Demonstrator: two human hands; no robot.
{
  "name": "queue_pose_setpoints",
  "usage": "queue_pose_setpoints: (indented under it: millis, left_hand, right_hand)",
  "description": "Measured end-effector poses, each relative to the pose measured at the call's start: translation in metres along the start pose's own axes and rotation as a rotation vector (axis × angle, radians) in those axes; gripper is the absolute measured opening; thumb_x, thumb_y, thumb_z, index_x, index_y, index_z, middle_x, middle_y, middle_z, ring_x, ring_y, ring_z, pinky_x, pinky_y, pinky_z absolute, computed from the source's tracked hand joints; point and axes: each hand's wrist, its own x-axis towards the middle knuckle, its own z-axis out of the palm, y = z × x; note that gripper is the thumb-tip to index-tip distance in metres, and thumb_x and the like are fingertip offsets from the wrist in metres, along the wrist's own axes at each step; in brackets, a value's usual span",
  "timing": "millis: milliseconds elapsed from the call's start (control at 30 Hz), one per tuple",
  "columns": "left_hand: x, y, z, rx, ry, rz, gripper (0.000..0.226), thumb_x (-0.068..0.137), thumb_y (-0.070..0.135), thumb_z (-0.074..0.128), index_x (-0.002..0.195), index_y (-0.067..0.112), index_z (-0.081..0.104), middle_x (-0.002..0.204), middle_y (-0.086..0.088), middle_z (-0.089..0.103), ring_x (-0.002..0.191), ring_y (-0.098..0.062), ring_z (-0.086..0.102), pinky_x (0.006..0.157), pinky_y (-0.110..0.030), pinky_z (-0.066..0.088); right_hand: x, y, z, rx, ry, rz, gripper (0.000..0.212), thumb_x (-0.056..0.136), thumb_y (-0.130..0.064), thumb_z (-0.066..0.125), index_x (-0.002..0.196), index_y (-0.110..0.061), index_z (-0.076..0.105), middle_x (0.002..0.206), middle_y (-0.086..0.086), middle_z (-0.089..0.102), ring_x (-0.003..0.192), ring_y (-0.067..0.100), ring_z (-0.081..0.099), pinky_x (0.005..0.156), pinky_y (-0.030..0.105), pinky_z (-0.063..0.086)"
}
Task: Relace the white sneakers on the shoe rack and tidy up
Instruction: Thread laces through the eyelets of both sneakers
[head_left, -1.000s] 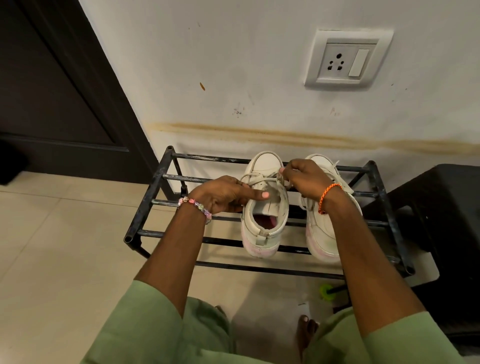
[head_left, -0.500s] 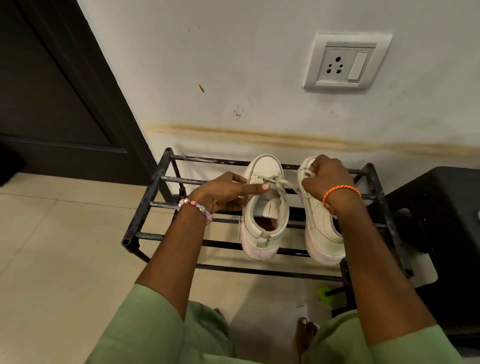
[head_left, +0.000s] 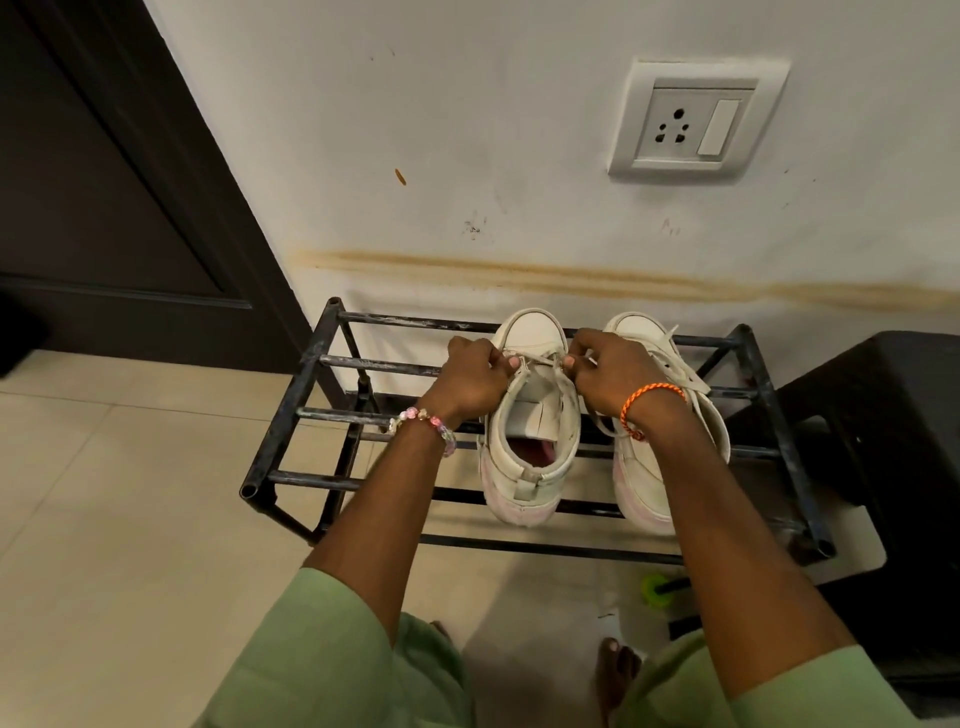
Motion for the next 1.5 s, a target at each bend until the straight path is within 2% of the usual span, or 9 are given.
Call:
queue_pose_setpoints:
  millis: [133,300,500,733,833,967,1167,1333,1500]
  left_hand:
    - [-0.005,0.006,-0.001,0.074,0.018,-0.004,0.034,0.1,0.019,0.042,0.068,0.009,0.048,0.098,-0.014,0.04,0.102,-0.025,0.047,0.075,-0.02,0.032]
    - [-0.005,0.007,-0.003,0.088,0.061,-0.003,0.039,0.095,0.012,0.048,0.056,0.011,0.042,0.074,-0.015,0.049,0.102,-0.042,0.054,0.077,-0.037,0.044]
    - [-0.006,0.005,-0.007,-0.086,0.09,-0.043,0.029,0.095,0.021,0.055,0.069,0.008,0.055,0.068,-0.005,0.056,0.063,-0.015,0.05,0.061,-0.026,0.041]
    - [-0.013,0.011,-0.027,-0.319,0.176,-0.114,0.022,0.091,0.006,0.046,0.088,0.014,0.066,0.085,-0.001,0.064,0.067,-0.013,0.058,0.057,-0.021,0.043]
    - [-0.023,0.019,-0.026,-0.216,0.112,-0.079,0.017,0.089,0.019,0.057,0.089,0.009,0.071,0.093,-0.007,0.071,0.07,-0.013,0.06,0.056,-0.022,0.046]
    - [-0.037,0.03,-0.018,0.021,-0.012,0.0,0.035,0.083,0.039,0.066,0.094,0.007,0.072,0.095,-0.011,0.071,0.085,-0.022,0.066,0.076,-0.036,0.057]
    - [-0.042,0.035,-0.012,0.273,0.094,0.133,0.017,0.082,0.021,0.067,0.087,0.006,0.073,0.08,-0.008,0.066,0.075,-0.021,0.06,0.059,-0.024,0.04]
    - [-0.034,0.027,-0.025,-0.079,0.017,-0.025,0.015,0.083,0.014,0.066,0.093,0.005,0.073,0.086,-0.008,0.069,0.078,-0.019,0.064,0.07,-0.031,0.058]
    - [-0.031,0.021,-0.034,-0.511,-0.116,-0.293,0.023,0.079,0.0,0.066,0.102,-0.002,0.067,0.096,-0.013,0.068,0.083,-0.024,0.066,0.081,-0.04,0.057]
  right_hand:
    - [0.002,0.004,-0.002,0.127,0.001,0.032,0.017,0.093,-0.015,0.051,0.078,-0.02,0.051,0.094,0.01,0.065,0.085,0.028,0.06,0.077,0.034,0.048]
    - [0.002,0.004,-0.002,0.191,-0.014,0.087,0.015,0.095,-0.018,0.05,0.08,-0.019,0.053,0.1,0.011,0.067,0.09,0.029,0.063,0.08,0.035,0.049]
    - [0.0,0.002,-0.002,0.195,0.053,0.153,0.021,0.09,-0.029,0.055,0.103,-0.013,0.049,0.099,0.01,0.063,0.092,0.028,0.061,0.077,0.032,0.046]
    - [0.0,-0.016,-0.027,0.228,-0.01,0.225,0.038,0.097,-0.015,0.028,0.107,0.005,0.058,0.09,0.014,0.049,0.084,0.024,0.041,0.078,0.032,0.034]
    - [-0.006,-0.021,-0.029,0.371,-0.001,0.242,0.033,0.093,-0.011,0.036,0.09,-0.001,0.068,0.053,-0.006,0.047,0.059,0.014,0.038,0.063,0.028,0.036]
    - [-0.008,-0.024,-0.028,0.278,-0.018,0.17,0.027,0.091,-0.001,0.044,0.103,0.006,0.067,0.061,0.001,0.043,0.056,0.012,0.037,0.061,0.025,0.036]
    - [-0.014,-0.019,-0.024,0.365,0.102,0.093,0.01,0.087,-0.006,0.064,0.088,-0.013,0.072,0.082,0.007,0.068,0.074,0.014,0.063,0.07,0.027,0.053]
    - [-0.014,-0.025,-0.018,0.396,0.242,0.081,0.002,0.079,-0.015,0.075,0.078,-0.013,0.073,0.074,0.001,0.066,0.068,0.008,0.06,0.063,0.014,0.047]
    - [-0.015,-0.039,-0.002,0.314,0.23,0.019,0.017,0.084,-0.002,0.064,0.094,-0.01,0.075,0.098,0.006,0.072,0.094,0.016,0.064,0.073,0.009,0.039]
